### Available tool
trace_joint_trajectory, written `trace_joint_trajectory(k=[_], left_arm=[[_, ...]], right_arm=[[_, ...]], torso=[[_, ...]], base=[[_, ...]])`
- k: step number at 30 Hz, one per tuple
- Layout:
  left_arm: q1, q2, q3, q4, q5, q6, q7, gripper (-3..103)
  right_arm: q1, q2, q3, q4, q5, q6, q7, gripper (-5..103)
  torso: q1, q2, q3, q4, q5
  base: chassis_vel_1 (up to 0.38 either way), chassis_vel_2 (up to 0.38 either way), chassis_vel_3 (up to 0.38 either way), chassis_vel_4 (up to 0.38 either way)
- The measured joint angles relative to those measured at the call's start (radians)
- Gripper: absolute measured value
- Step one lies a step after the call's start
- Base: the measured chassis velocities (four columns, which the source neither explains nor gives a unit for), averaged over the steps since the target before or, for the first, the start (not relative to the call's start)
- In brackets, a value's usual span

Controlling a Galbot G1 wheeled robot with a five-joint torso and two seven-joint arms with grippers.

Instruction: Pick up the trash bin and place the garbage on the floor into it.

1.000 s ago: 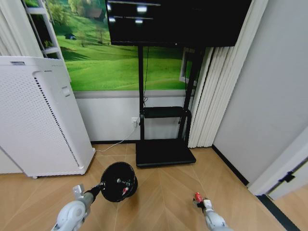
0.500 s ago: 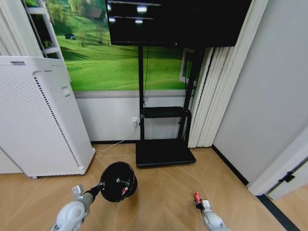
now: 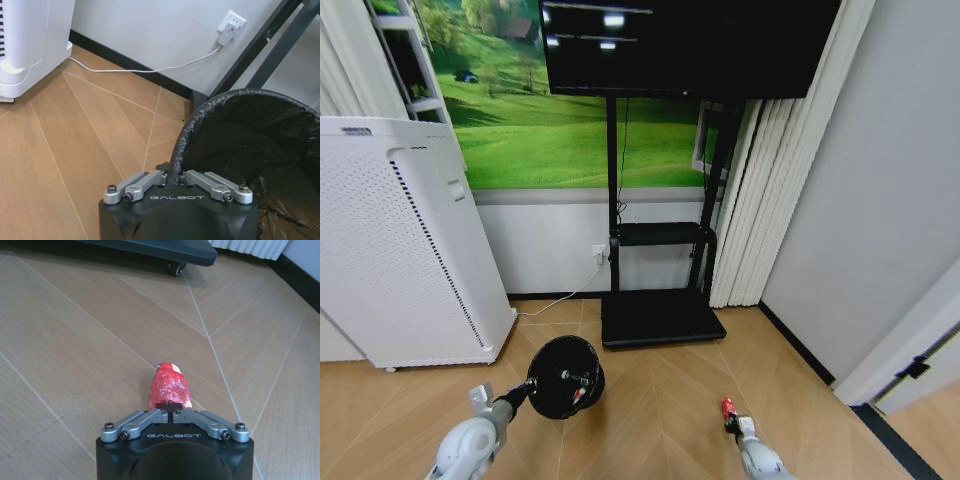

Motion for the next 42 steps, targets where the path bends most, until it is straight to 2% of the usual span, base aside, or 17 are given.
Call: trace_joint_trajectory(k=[1,2,4,6,7,10,11,14,15,17,18,20,22,25,26,28,42], left_arm=[[0.0,0.0,0.0,0.0,0.0,0.0,0.0,3],[0.0,0.0,0.0,0.0,0.0,0.0,0.0,3],[0.0,0.001,0.0,0.001,0.0,0.0,0.0,3],[0.0,0.001,0.0,0.001,0.0,-0.001,0.0,3],[0.0,0.001,0.0,0.001,0.0,-0.001,0.0,3],[0.003,0.001,-0.002,0.001,0.0,-0.004,0.0,3],[0.003,0.001,-0.002,0.001,0.0,-0.004,0.0,3],[0.007,0.002,-0.006,-0.001,0.0,-0.005,0.0,3],[0.007,0.002,-0.006,-0.001,0.0,-0.005,0.0,3],[0.012,0.003,-0.009,-0.004,0.0,-0.006,0.0,3],[0.012,0.003,-0.009,-0.004,0.0,-0.006,0.0,3],[0.015,0.003,-0.011,-0.004,0.0,-0.006,0.001,3],[0.015,0.003,-0.011,-0.005,0.0,-0.006,0.001,3],[0.015,0.004,-0.011,-0.005,0.0,-0.007,0.001,3],[0.015,0.004,-0.011,-0.005,0.0,-0.007,0.001,3],[0.014,0.004,-0.011,-0.005,0.0,-0.007,0.001,3],[0.037,0.02,-0.039,-0.04,-0.011,-0.007,0.003,3]], right_arm=[[0.0,0.0,0.0,0.0,0.0,0.0,0.0,3],[-0.001,0.0,0.0,0.002,-0.003,0.002,0.001,8],[-0.002,0.0,0.0,0.003,-0.005,0.004,0.001,8],[-0.002,0.0,0.0,0.002,-0.005,0.012,0.003,19],[-0.002,0.0,0.0,0.002,-0.005,0.012,0.003,19],[0.001,0.003,0.002,-0.001,-0.006,0.015,0.012,35],[0.001,0.003,0.002,-0.001,-0.006,0.015,0.012,35],[0.003,0.003,0.002,-0.005,-0.011,0.015,0.013,51],[0.003,0.003,0.002,-0.005,-0.011,0.015,0.013,51],[0.009,0.006,0.003,-0.013,-0.013,0.022,0.018,62],[0.009,0.006,0.003,-0.013,-0.013,0.022,0.018,62],[0.016,0.01,0.007,-0.019,-0.013,0.035,0.028,73],[0.02,0.011,0.01,-0.021,-0.013,0.045,0.034,73],[0.031,0.012,0.016,-0.028,-0.012,0.067,0.047,89],[0.031,0.012,0.016,-0.028,-0.012,0.067,0.047,89],[0.034,0.01,0.019,-0.027,-0.012,0.07,0.053,98],[0.075,0.022,0.009,-0.078,0.011,-0.022,0.06,100]], torso=[[0.0,0.0,0.0,0.0,0.0],[0.0,0.0,0.0,0.0,0.0004],[0.0,0.0,0.0,0.0001,0.0007],[0.0,0.0,0.0,0.0003,0.0009],[0.0,0.0,0.0,0.0003,0.0009],[0.0,0.0,0.0,0.0004,0.0009],[0.0,0.0,0.0,0.0004,0.0009],[0.0,0.0,0.0,0.0003,0.0007],[0.0,0.0,0.0,0.0003,0.0007],[0.0,0.0,0.0,0.0002,0.0007],[0.0,0.0,0.0,0.0002,0.0007],[0.0,0.0,0.0,0.0002,0.0008],[0.0,0.0,0.0,0.0002,0.0006],[0.0,0.0,0.0,0.0002,0.0004],[0.0,0.0,0.0,0.0002,0.0004],[0.0,0.0,0.0,0.0002,0.0001],[0.0,0.0,0.0,0.0002,0.0002]], base=[[0.0,0.0,0.0,0.0],[0.0,0.0,0.0,0.0],[0.0,0.0,0.0,0.0],[0.0,0.0,0.0,0.0],[0.0,0.0,0.0,0.0],[0.0,0.0,0.0,0.0],[0.0,0.0,0.0,0.0],[0.0,0.0,0.0,0.0],[0.0,0.0,0.0,0.0],[0.0,0.0,0.0,0.0],[0.0,0.0,0.0,0.0],[0.0,0.0,0.0,0.0],[0.0,0.0,0.0,0.0],[0.0,0.0,0.0,0.0],[0.0,0.0,0.0,0.0],[0.0,0.0,0.0,0.0],[0.0,0.0,0.0,0.0]])
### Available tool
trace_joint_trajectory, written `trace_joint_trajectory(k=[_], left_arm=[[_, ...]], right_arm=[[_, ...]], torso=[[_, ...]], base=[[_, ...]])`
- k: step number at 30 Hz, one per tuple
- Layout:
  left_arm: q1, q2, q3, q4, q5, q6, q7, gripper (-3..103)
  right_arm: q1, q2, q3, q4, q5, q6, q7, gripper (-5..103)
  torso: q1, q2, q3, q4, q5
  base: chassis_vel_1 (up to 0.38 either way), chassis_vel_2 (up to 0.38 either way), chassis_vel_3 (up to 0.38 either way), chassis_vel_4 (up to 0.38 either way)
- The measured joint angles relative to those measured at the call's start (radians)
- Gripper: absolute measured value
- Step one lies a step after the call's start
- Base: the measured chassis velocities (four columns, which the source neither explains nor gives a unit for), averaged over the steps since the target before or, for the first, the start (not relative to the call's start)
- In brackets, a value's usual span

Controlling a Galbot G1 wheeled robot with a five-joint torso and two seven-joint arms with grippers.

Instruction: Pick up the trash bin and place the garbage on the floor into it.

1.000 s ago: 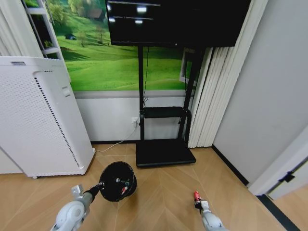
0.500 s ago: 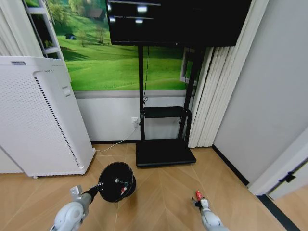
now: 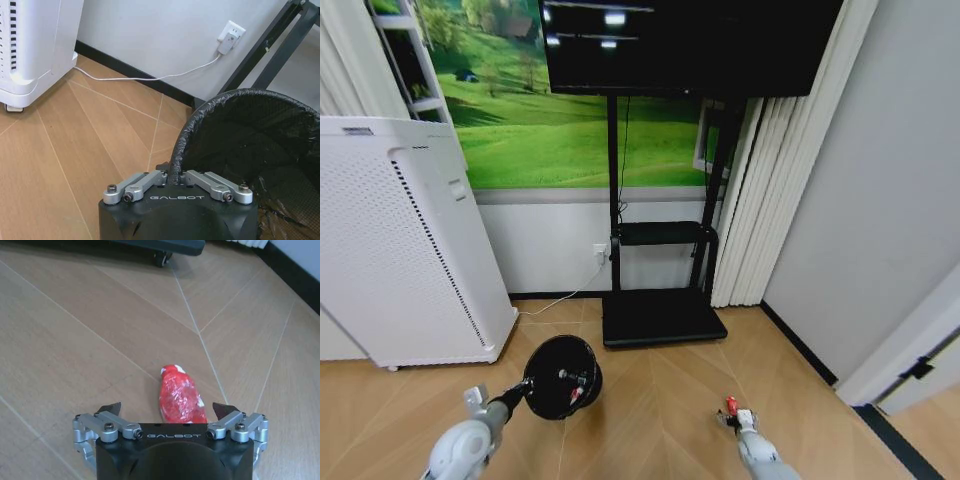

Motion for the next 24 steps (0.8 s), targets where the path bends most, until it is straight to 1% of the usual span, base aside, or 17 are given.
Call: trace_joint_trajectory(k=[1,2,3,5,6,8,10,11,13,14,17,18,20,21,23,24], left_arm=[[0.0,0.0,0.0,0.0,0.0,0.0,0.0,3],[0.001,0.0,-0.001,-0.003,0.0,0.0,0.0,3],[0.001,0.0,-0.001,-0.003,0.0,0.0,0.0,3],[0.003,-0.001,-0.001,-0.012,0.004,0.0,0.0,3],[0.003,-0.002,-0.001,-0.014,0.006,0.0,0.0,3],[0.003,-0.002,-0.001,-0.015,0.006,0.0,0.001,3],[0.003,-0.006,0.001,-0.015,0.01,0.0,0.001,3],[0.003,-0.006,0.001,-0.015,0.01,0.0,0.001,3],[0.004,-0.008,0.001,-0.016,0.01,-0.001,0.001,3],[0.004,-0.008,0.001,-0.016,0.01,-0.001,0.001,3],[0.005,-0.011,0.0,-0.017,0.011,-0.002,0.001,3],[0.005,-0.011,0.0,-0.017,0.011,-0.002,0.001,3],[0.005,-0.011,-0.001,-0.016,0.011,-0.002,0.001,3],[0.005,-0.011,-0.001,-0.016,0.011,-0.002,0.001,3],[0.005,-0.011,-0.002,-0.015,0.011,-0.003,0.002,3],[0.005,-0.011,-0.002,-0.015,0.011,-0.003,0.002,3]], right_arm=[[0.0,0.0,0.0,0.0,0.0,0.0,0.0,100],[0.001,0.002,0.0,-0.004,0.004,-0.005,0.001,97],[0.001,0.002,0.0,-0.004,0.004,-0.005,0.001,97],[0.002,0.004,0.0,-0.014,0.015,-0.01,0.005,86],[0.002,0.004,0.001,-0.016,0.023,-0.012,0.008,82],[0.002,0.005,0.001,-0.016,0.029,-0.013,0.01,82],[0.0,0.004,0.002,-0.013,0.044,-0.016,0.012,71],[0.0,0.004,0.002,-0.013,0.044,-0.016,0.012,71],[-0.004,0.002,0.002,-0.009,0.045,-0.016,0.012,60],[-0.004,0.002,0.002,-0.009,0.045,-0.016,0.012,60],[-0.01,0.002,0.0,-0.008,0.044,-0.015,0.012,44],[-0.01,0.002,0.0,-0.008,0.044,-0.015,0.012,44],[-0.014,0.004,-0.001,-0.005,0.043,-0.015,0.012,37],[-0.014,0.004,-0.001,-0.005,0.043,-0.015,0.012,37],[-0.018,0.006,-0.001,-0.002,0.04,-0.013,0.012,32],[-0.018,0.006,-0.001,-0.002,0.04,-0.013,0.012,32]], torso=[[0.0,0.0,0.0,0.0,0.0],[0.0,0.0,0.0,0.0,-0.0001],[0.0,0.0,0.0,0.0,-0.0001],[0.0,0.0,0.0,-0.0002,-0.0001],[0.0,0.0,0.0,-0.0002,-0.0008],[0.0,0.0,0.0,-0.0001,-0.0011],[0.0,0.0,0.0,-0.0002,-0.0011],[0.0,0.0,0.0,-0.0002,-0.0011],[0.0,0.0,0.0,-0.0003,-0.001],[0.0,0.0,0.0,-0.0003,-0.001],[0.0,0.0,0.0,-0.0002,-0.0008],[0.0,0.0,0.0,-0.0002,-0.0008],[0.0,0.001,0.0,-0.0001,-0.0006],[0.0,0.001,0.0,-0.0001,-0.0006],[0.0,0.001,0.0,-0.0001,-0.0007],[0.0,0.001,0.0,-0.0001,-0.0007]], base=[[0.0,0.0,0.0,0.0],[0.0,0.0,0.0,0.0],[0.0,0.0,0.0,0.0],[0.0,0.0,0.0,0.0],[0.0,0.0,0.0,0.0],[0.0,0.0,0.0,0.0],[0.0,0.0,0.0,0.0],[0.0,0.0,0.0,0.0],[0.0,0.0,0.0,0.0],[0.0,0.0,0.0,0.0],[0.0,0.0,0.0,0.0],[0.0,0.0,0.0,0.0],[0.0,0.0,0.0,0.0],[0.0,0.0,0.0,0.0],[0.0,0.0,0.0,0.0],[0.0,0.0,0.0,0.0]])
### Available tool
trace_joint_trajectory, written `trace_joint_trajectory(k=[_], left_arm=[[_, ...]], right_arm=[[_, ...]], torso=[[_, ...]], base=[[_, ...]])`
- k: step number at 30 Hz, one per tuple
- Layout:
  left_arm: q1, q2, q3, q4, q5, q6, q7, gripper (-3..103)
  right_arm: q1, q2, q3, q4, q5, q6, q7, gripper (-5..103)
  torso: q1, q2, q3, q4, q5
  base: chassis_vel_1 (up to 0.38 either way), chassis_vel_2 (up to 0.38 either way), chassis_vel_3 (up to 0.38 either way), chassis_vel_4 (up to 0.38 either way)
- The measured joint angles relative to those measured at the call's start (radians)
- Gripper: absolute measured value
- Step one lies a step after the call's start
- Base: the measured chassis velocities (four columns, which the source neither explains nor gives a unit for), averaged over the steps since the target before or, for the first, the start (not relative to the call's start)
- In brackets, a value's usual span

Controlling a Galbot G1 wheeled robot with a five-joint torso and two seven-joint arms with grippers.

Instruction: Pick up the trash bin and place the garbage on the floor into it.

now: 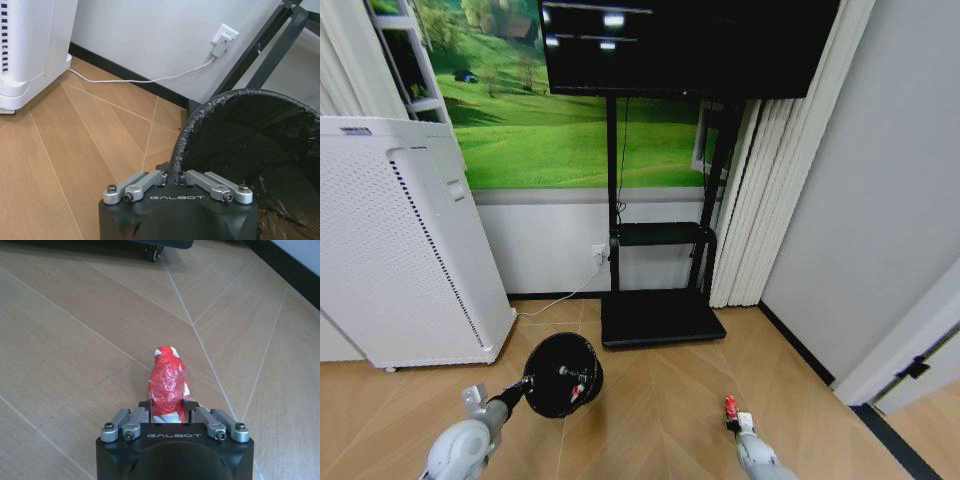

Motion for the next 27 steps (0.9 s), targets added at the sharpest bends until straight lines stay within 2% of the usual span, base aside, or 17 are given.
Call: trace_joint_trajectory(k=[10,17,20,23,27], left_arm=[[-0.001,0.0,0.0,0.002,-0.001,-0.001,0.0,3],[-0.003,0.002,0.007,0.01,0.002,-0.002,0.001,3],[-0.007,0.002,0.011,0.013,0.003,-0.002,0.001,3],[-0.012,0.003,0.019,0.015,0.004,-0.003,0.001,3],[-0.014,0.002,0.022,0.017,0.005,-0.003,-0.001,3]], right_arm=[[-0.027,0.002,0.006,0.031,-0.003,0.004,-0.008,32],[-0.066,-0.011,0.026,0.098,0.003,0.018,-0.014,27],[-0.091,-0.022,0.037,0.144,0.01,0.028,-0.014,21],[-0.138,-0.037,0.055,0.218,0.032,0.046,-0.014,8],[-0.173,-0.046,0.073,0.271,0.04,0.06,-0.018,1]], torso=[[0.0,0.0,0.0,0.0002,0.0007],[0.0,-0.001,0.001,0.0001,0.0022],[0.0,-0.001,0.001,0.0002,0.0017],[0.0,-0.001,0.0,0.0001,0.0014],[0.0,-0.001,0.0,0.0002,0.0011]], base=[[0.0,0.0,0.0,0.0],[0.0,0.0,0.0,0.0],[0.0,0.0,0.0,0.0],[0.0,0.0,0.0,0.0],[0.0,0.0,0.0,0.0]])
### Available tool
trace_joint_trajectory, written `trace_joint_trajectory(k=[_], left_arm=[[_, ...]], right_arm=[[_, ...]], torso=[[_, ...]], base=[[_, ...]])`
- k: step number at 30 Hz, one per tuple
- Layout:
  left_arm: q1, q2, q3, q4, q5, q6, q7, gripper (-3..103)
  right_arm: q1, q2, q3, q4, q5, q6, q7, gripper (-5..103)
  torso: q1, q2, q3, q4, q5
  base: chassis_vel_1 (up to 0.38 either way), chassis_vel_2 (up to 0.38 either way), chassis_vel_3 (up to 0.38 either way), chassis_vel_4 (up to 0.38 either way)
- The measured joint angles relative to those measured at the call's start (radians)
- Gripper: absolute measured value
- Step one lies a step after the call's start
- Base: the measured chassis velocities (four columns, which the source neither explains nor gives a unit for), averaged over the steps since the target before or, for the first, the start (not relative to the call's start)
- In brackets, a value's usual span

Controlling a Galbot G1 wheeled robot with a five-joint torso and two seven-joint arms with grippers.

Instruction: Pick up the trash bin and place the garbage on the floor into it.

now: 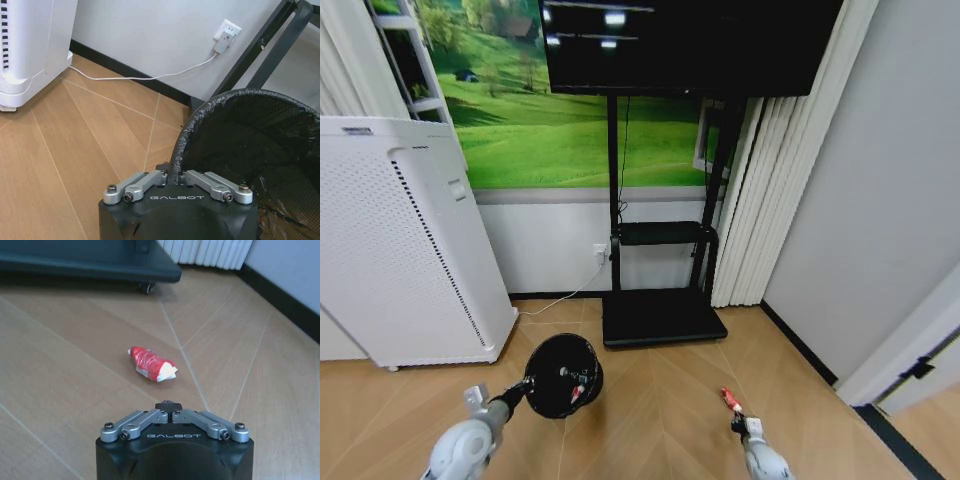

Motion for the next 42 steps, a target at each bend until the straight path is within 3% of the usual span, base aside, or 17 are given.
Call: trace_joint_trajectory(k=[3,9,25,32,35,42], left_arm=[[0.0,-0.002,0.003,0.004,0.005,0.0,0.0,3],[0.01,-0.011,0.001,0.003,0.013,-0.001,0.0,3],[0.073,-0.043,-0.055,-0.009,0.044,-0.01,0.015,3],[0.077,-0.057,-0.053,-0.014,0.054,-0.01,0.015,3],[0.079,-0.06,-0.054,-0.017,0.056,-0.011,0.015,3],[0.08,-0.064,-0.055,-0.02,0.058,-0.011,0.014,3]], right_arm=[[-0.055,-0.014,0.015,0.079,0.002,0.009,-0.013,0],[-0.031,0.0,0.0,0.054,-0.024,0.068,-0.022,-2],[-0.026,0.015,-0.063,0.12,-0.138,0.181,-0.127,62],[-0.031,0.009,-0.073,0.136,-0.139,0.189,-0.129,84],[-0.03,0.005,-0.076,0.132,-0.14,0.205,-0.123,98],[-0.02,0.008,-0.081,0.116,-0.145,0.237,-0.1,100]], torso=[[0.0,0.0,0.0,-0.0003,-0.0004],[0.0,0.0,0.0,-0.0001,-0.0003],[0.0,0.0,0.0,0.0,-0.0006],[0.0,0.0,0.0,-0.0001,-0.0006],[0.0,0.0,0.0,0.0,-0.0006],[0.0,0.0,0.0,-0.0006,-0.0005]], base=[[0.0,0.0,0.0,0.0],[0.0,0.0,0.0,0.0],[0.0,0.0,0.0,0.0],[-0.032,-0.034,0.03,0.031],[-0.149,-0.146,0.151,0.15],[-0.147,-0.134,0.133,0.12]])
